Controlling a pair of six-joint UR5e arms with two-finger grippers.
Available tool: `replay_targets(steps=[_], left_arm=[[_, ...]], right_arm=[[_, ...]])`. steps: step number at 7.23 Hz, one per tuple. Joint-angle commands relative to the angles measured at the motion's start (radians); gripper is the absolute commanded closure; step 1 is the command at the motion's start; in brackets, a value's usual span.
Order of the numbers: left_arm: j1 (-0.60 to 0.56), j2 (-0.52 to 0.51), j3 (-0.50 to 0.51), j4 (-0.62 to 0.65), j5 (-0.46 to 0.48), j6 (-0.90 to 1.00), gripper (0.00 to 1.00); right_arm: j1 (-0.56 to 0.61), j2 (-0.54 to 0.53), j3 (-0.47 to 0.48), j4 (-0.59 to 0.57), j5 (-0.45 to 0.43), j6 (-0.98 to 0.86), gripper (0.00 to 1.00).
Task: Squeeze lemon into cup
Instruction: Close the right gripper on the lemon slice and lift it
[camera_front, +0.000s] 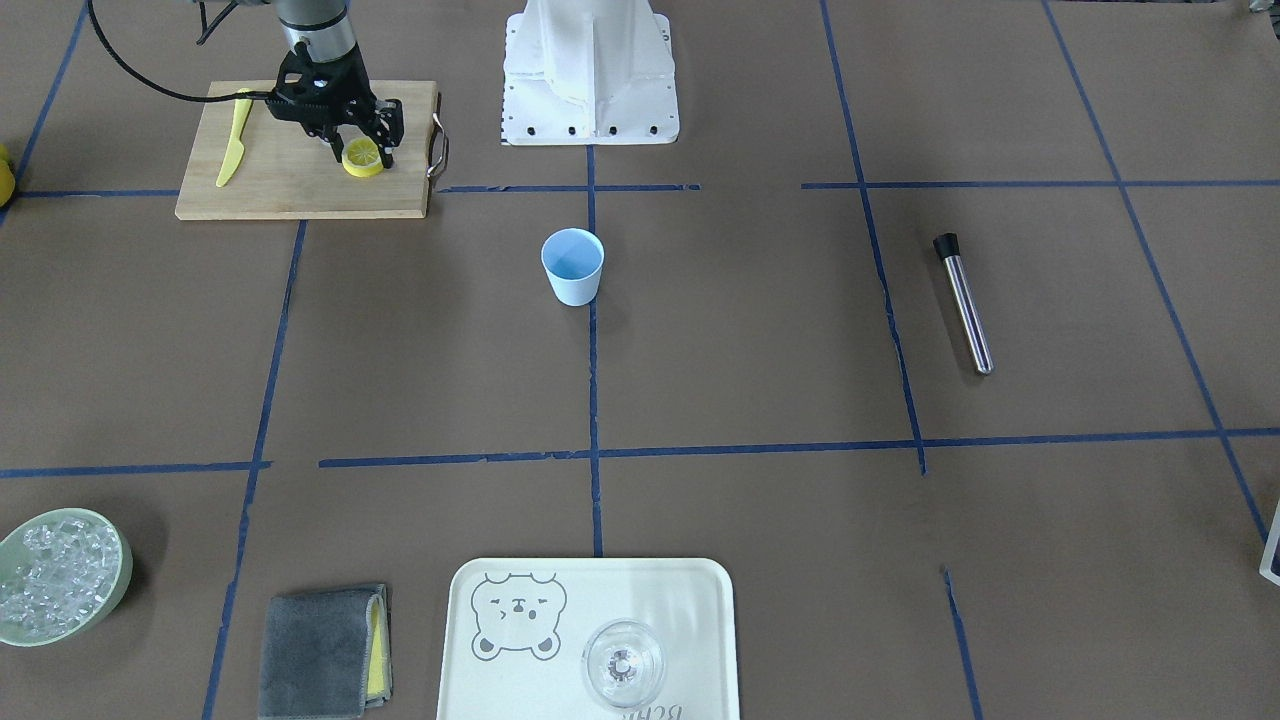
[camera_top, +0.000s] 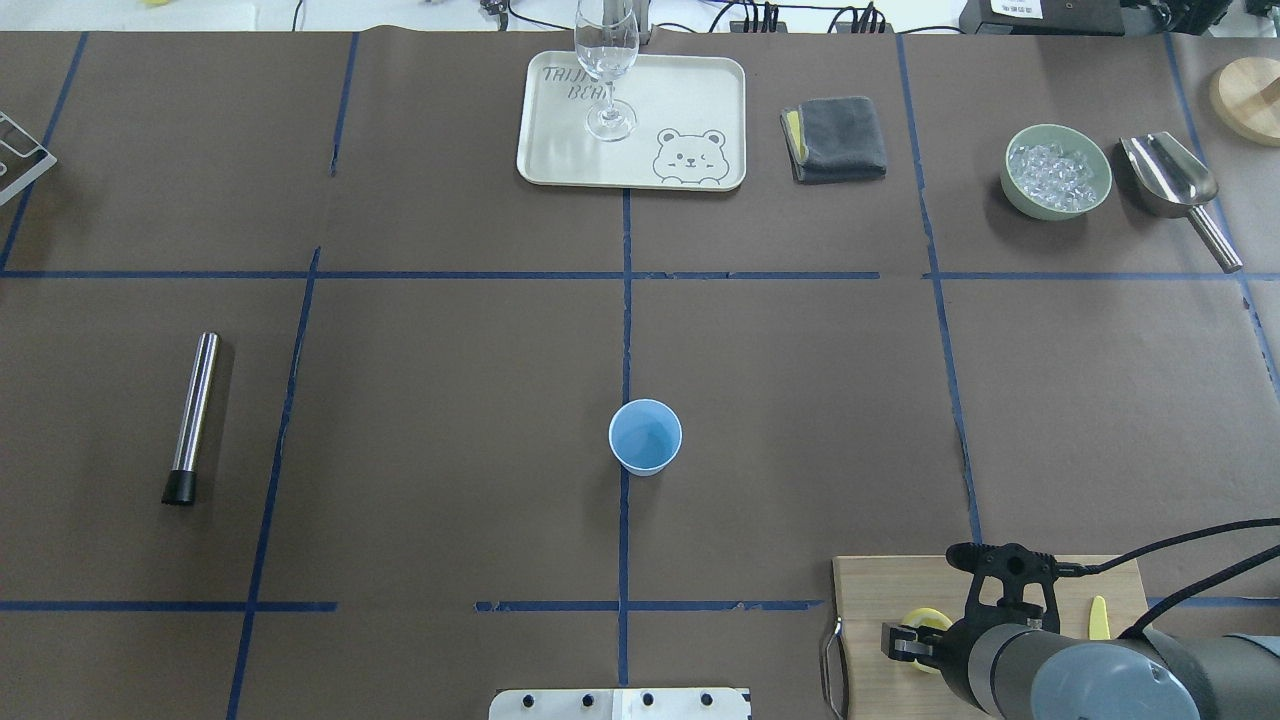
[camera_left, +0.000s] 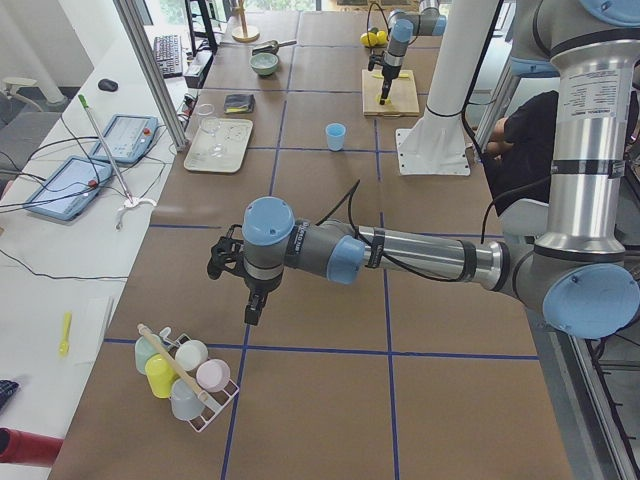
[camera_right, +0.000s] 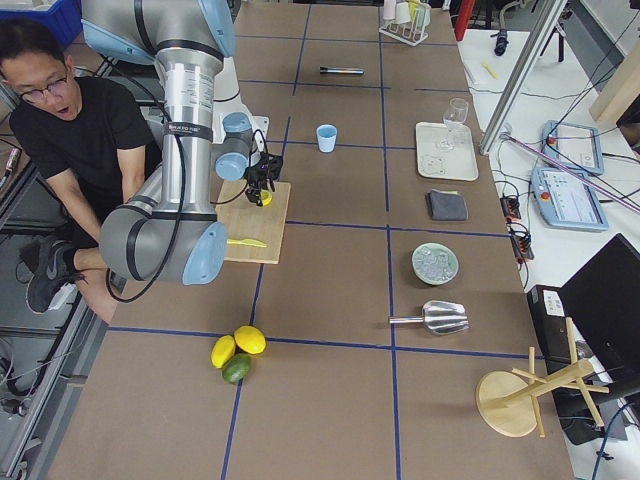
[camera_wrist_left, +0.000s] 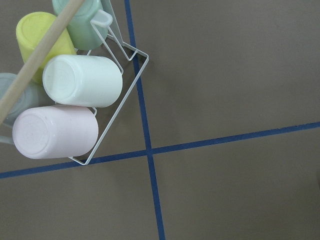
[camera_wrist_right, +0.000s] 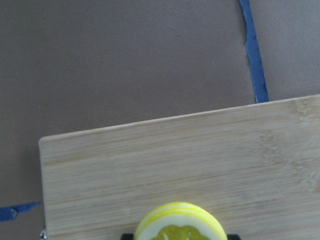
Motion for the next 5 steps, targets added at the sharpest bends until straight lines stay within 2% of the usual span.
replay_targets(steps=[1,5], left_arm=[[0.0,0.0,0.001,0.0,0.0,0.0,0.0],[0.0,0.0,0.001,0.0,0.0,0.0,0.0]], right_arm=[[0.001,-0.016,0.023,0.0,0.002,-0.001,0.61],[0.002,-0.054,0.083,-0.003,0.008,-0.001,0.6]])
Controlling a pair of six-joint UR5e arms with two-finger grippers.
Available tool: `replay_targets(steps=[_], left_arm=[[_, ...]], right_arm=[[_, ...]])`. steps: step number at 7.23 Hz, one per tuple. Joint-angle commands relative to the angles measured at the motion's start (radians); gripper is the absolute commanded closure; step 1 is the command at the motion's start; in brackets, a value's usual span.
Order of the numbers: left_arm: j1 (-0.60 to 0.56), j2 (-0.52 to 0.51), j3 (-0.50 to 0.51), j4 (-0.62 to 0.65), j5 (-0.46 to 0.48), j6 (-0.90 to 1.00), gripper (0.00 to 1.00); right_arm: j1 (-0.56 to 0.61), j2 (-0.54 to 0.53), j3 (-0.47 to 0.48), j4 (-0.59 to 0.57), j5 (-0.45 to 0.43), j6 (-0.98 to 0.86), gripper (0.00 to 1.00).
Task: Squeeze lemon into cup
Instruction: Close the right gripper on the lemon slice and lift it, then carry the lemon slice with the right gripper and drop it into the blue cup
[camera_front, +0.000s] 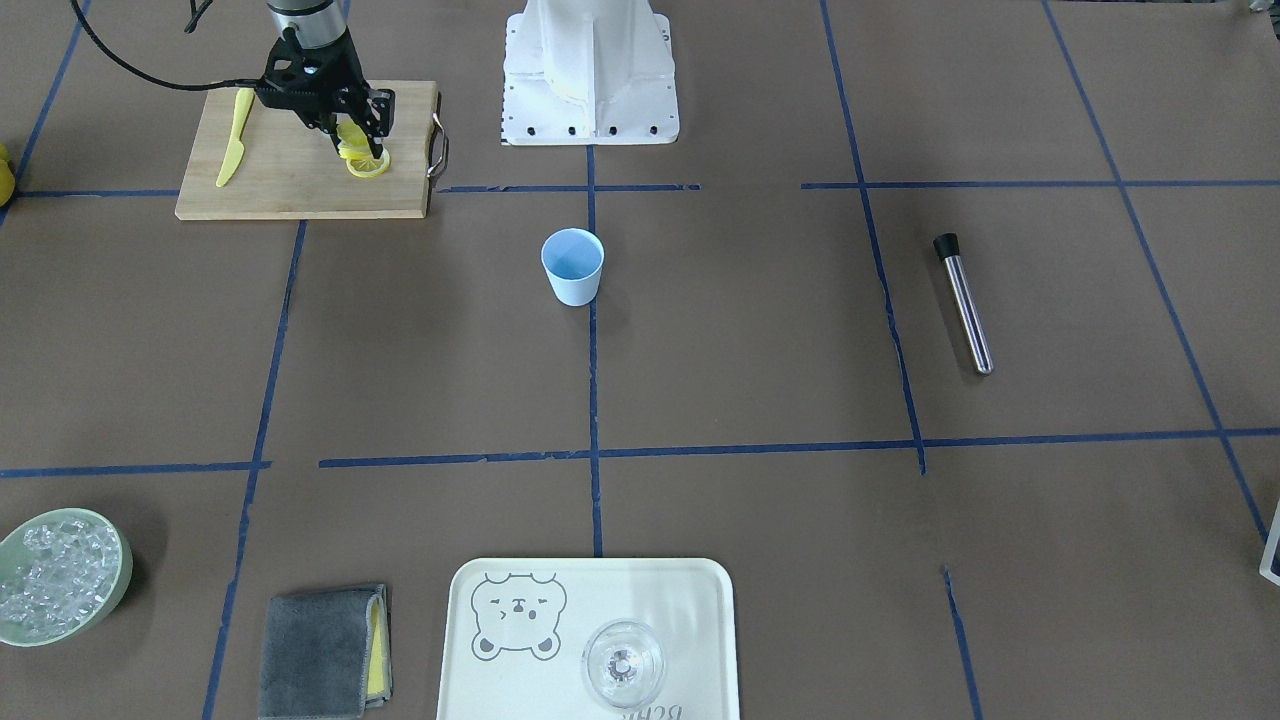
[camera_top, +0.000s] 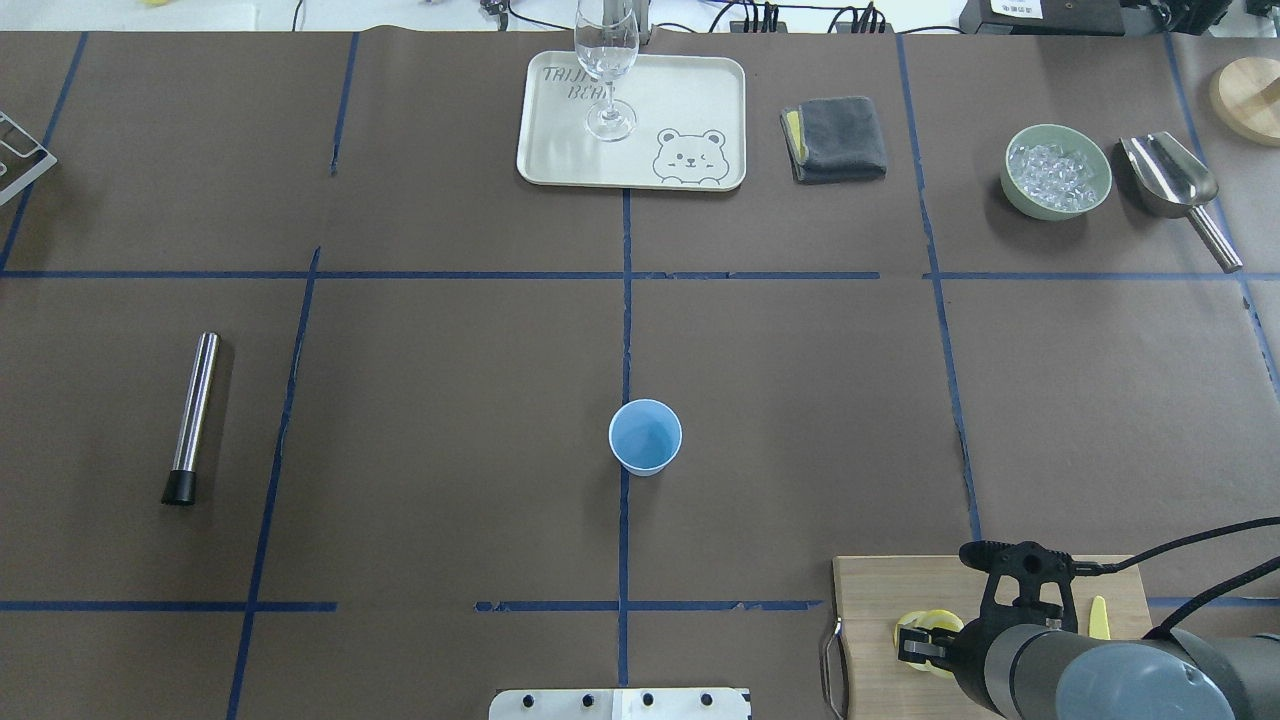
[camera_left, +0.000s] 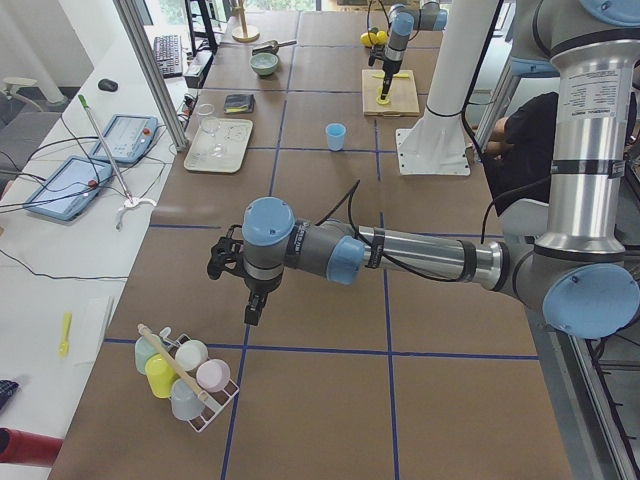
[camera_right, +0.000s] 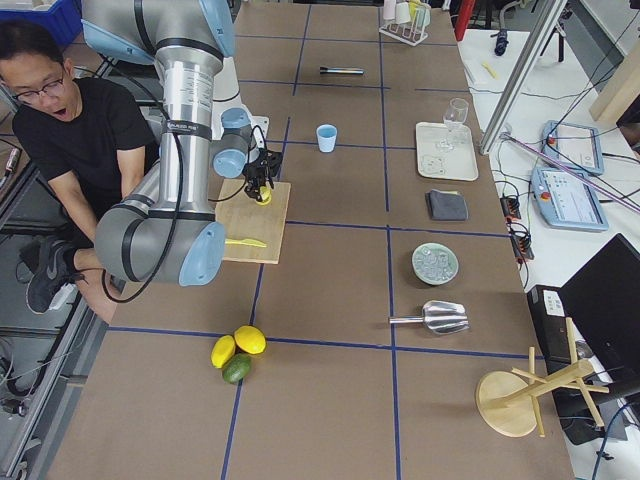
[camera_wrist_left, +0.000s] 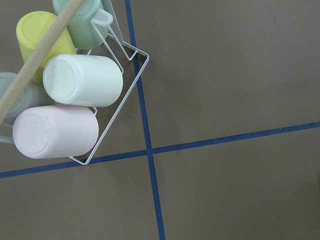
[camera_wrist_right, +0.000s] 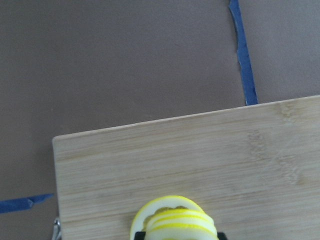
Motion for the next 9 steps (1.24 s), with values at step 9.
replay_targets(steps=[9], left_arm=[[0.003,0.0,0.011,0.0,0.0,-0.003,0.0]], right_arm=[[0.456,0.362,0.087,-0.321,0.372,-0.067,0.58]])
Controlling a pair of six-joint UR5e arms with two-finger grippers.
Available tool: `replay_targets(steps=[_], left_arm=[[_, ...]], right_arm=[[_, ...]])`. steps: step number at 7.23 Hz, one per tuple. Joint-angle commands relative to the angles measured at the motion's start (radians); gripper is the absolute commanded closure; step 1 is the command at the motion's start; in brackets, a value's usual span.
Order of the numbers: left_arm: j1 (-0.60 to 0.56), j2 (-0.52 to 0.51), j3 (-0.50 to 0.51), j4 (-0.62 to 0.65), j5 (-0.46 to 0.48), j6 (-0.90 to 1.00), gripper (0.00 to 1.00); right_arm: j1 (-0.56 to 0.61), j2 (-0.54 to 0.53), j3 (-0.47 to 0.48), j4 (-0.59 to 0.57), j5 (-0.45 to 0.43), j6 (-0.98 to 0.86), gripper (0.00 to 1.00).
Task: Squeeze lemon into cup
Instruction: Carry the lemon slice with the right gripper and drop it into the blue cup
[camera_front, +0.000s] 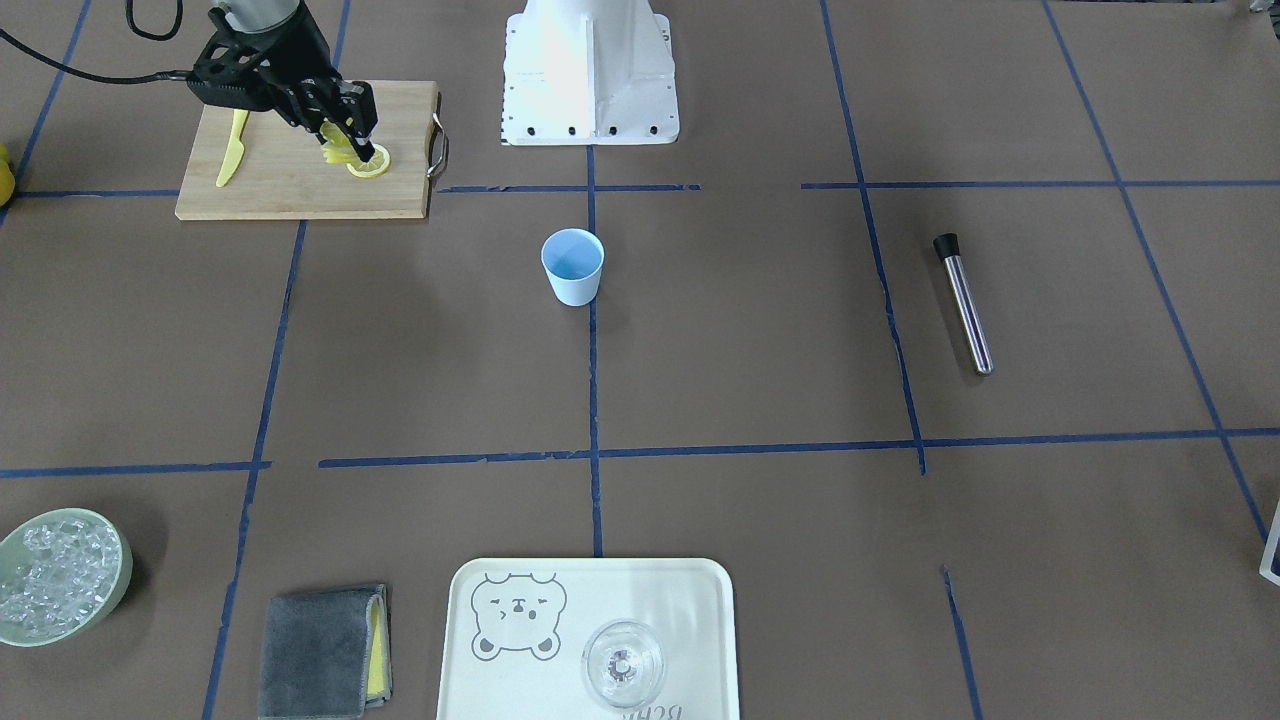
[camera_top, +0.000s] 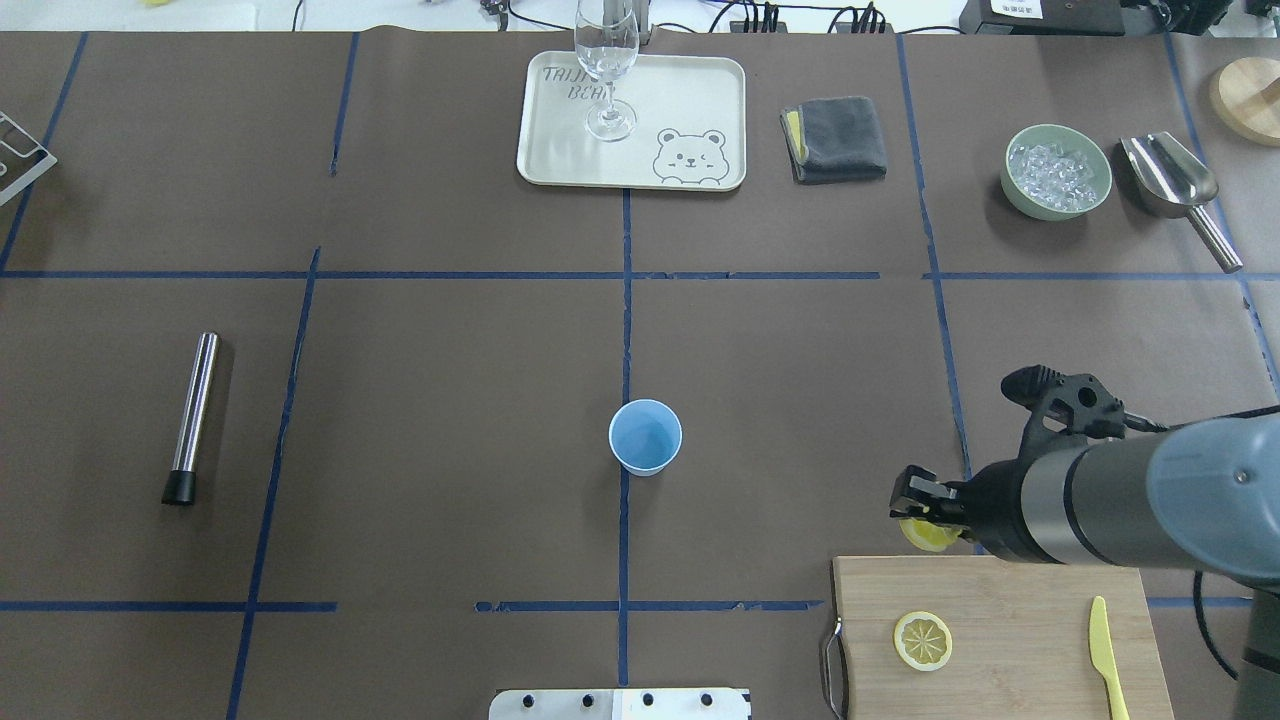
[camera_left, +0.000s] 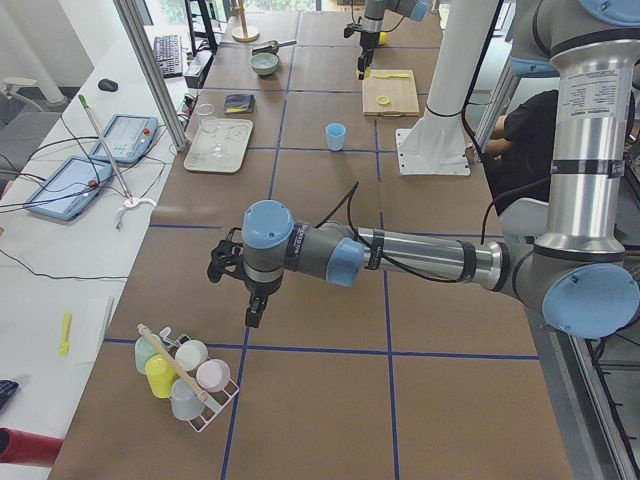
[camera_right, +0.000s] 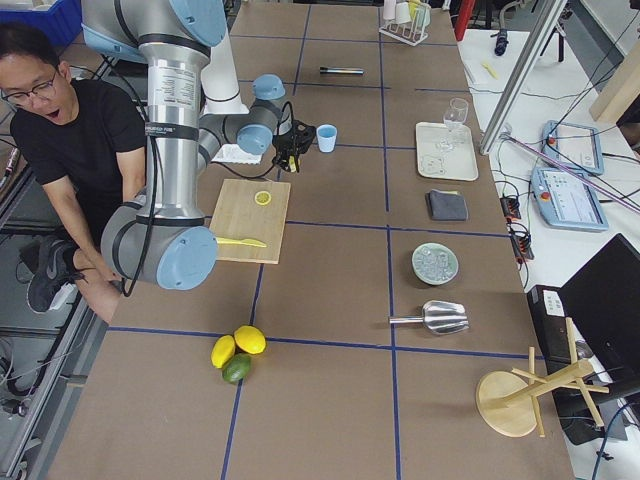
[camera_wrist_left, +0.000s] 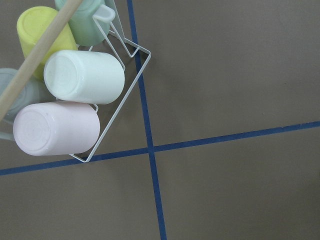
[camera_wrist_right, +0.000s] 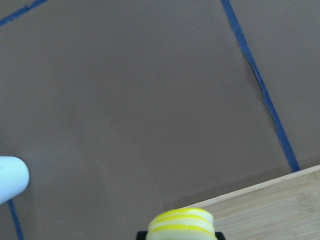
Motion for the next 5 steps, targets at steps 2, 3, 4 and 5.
replay_targets(steps=[2,3,4,5], left_arm=[[0.001,0.0,0.002,0.0,0.0,-0.001,0.0],[0.002,0.0,0.002,0.0,-0.002,-0.001,0.0],[0.002,0.0,0.003,0.0,0.0,0.0,0.0],[0.002,0.0,0.005,0.0,0.0,0.0,0.0]], right_arm=[[0.075,0.589,-0.198,-0.481,0.031,-0.073,0.58],[0.072,0.672,-0.315,-0.478,0.027,-0.068,0.58],[0.045,0.751,-0.434,-0.475,-0.007,-0.064,0.58],[0.032,0.78,-0.511,-0.409,-0.027,-0.057,0.58]])
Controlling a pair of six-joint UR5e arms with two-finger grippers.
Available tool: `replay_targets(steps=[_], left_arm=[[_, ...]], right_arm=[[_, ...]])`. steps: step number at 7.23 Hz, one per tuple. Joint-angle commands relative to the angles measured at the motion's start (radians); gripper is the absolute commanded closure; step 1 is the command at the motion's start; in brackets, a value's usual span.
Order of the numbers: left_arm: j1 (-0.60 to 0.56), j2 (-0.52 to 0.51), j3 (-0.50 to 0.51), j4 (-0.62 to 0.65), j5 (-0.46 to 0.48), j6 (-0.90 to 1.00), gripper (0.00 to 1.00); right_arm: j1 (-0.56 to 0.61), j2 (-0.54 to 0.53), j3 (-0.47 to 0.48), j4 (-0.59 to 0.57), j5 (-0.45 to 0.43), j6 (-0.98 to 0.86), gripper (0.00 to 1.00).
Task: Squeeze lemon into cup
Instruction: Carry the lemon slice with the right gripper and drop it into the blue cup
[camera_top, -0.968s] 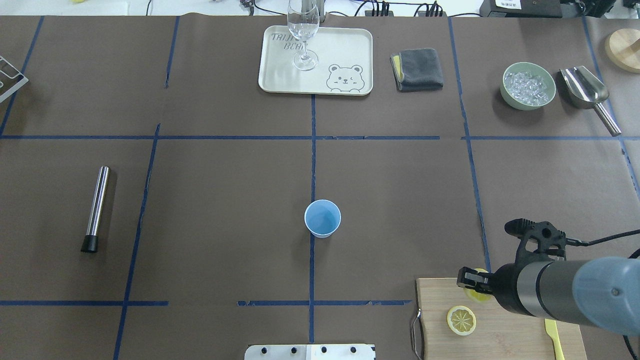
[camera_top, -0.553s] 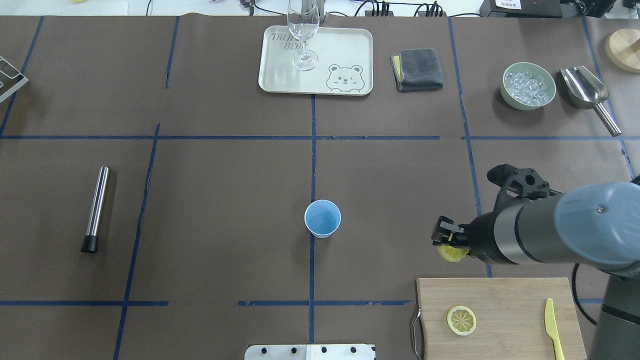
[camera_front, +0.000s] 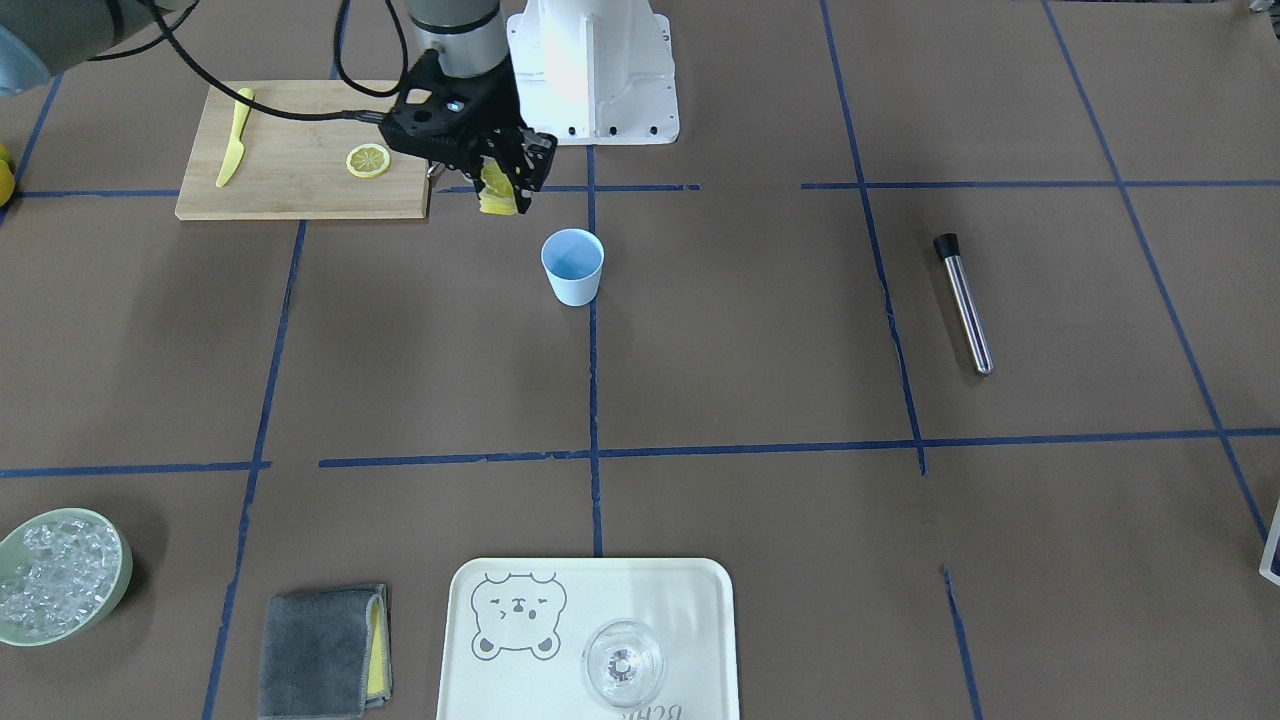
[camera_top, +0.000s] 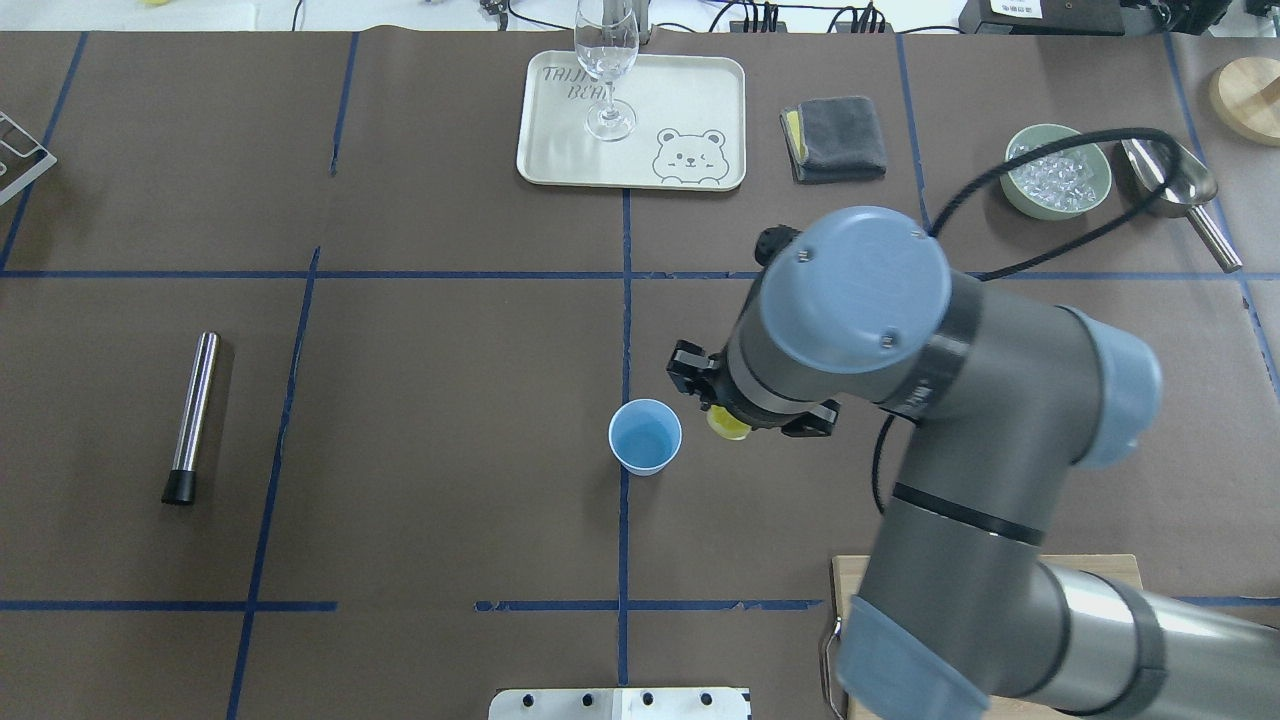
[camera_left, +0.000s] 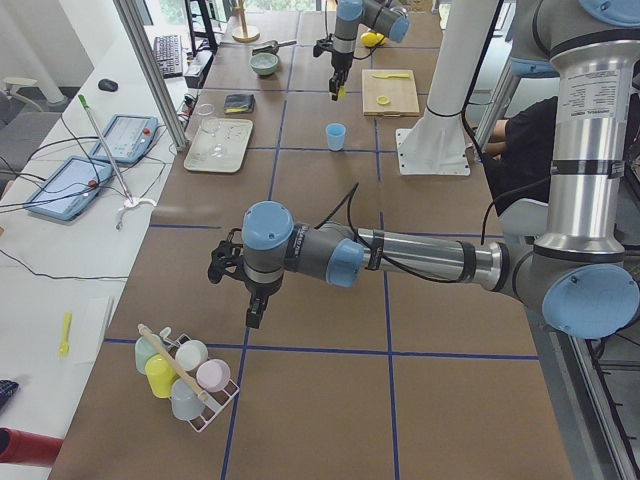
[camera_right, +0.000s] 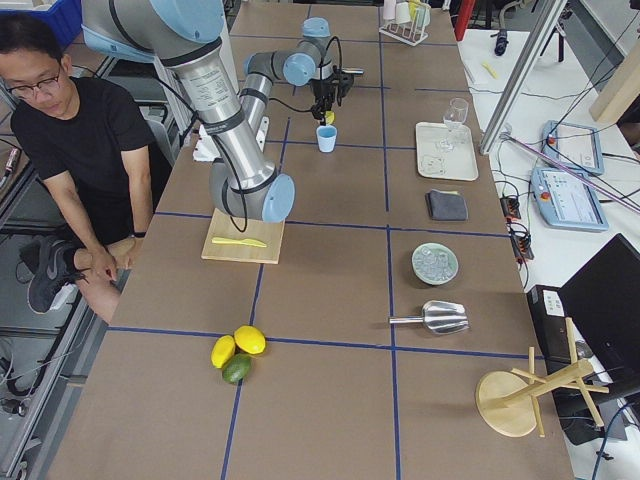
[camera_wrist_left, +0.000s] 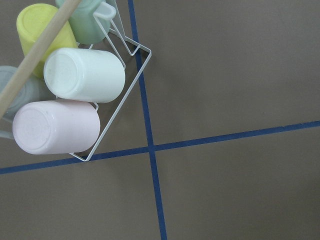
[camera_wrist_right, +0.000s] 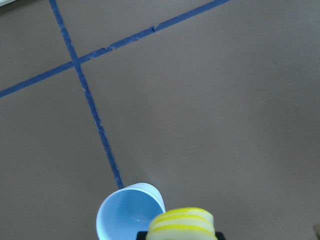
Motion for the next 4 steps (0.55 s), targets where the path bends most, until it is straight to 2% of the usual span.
replay_targets(steps=[1,4], left_arm=[[0.0,0.0,0.002,0.002,0.0,-0.001,0.0],[0.002,-0.002,0.009,-0.002,-0.001,0.001,0.0]], right_arm=[[-0.03,0.071,-0.18,0.114,-0.027,0.008,0.58],[-0.053,0.064,-0.189,0.118,-0.027,0.008,0.58]])
